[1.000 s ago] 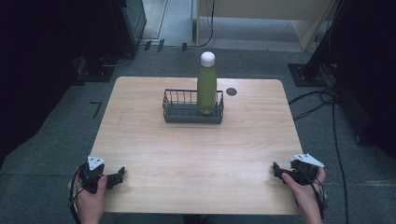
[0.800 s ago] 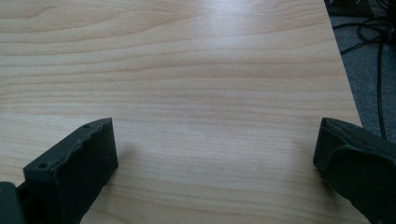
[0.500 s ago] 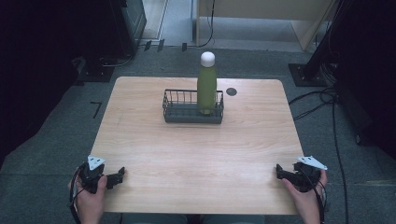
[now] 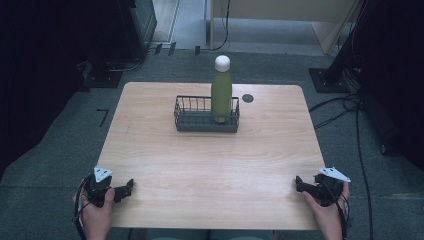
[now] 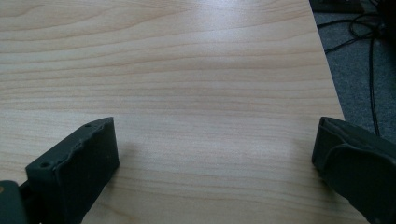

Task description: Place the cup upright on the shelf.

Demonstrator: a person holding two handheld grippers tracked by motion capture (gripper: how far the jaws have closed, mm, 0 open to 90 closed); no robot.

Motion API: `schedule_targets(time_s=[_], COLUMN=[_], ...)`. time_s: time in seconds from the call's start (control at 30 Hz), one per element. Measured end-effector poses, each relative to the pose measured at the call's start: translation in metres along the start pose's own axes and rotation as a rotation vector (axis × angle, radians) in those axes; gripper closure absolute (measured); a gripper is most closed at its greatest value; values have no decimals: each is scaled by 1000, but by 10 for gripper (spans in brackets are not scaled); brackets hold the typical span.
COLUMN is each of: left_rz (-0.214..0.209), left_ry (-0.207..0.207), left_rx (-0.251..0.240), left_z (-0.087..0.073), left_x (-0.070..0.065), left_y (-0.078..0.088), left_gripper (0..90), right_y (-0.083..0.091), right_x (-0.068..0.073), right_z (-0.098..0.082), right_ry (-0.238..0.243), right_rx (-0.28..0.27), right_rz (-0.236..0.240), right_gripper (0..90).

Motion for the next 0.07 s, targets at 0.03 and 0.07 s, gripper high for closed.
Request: schedule_targets(time_s=[0.03, 0.07], left_rz=[0, 0], left_ry=[0, 0], left_rx=[0, 1], left_z=[0, 0], left_x=[0, 0], left_y=[0, 0], left_gripper=[1, 1], right_y=[0, 0], right_x=[0, 0], right_z=[0, 0], right_ry=[0, 0], right_rx=[0, 0], right_rz=[0, 0], right_gripper=[0, 0])
Point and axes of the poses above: each handheld gripper's, and its own axes: y roughly backward along the jaws, z roughly out of its top, x roughly to its left, the point moved 8 cm from there along -y, roughly forward along the jaws, and after that the axes turned 9 degrees about x, right-handed, at the moved point
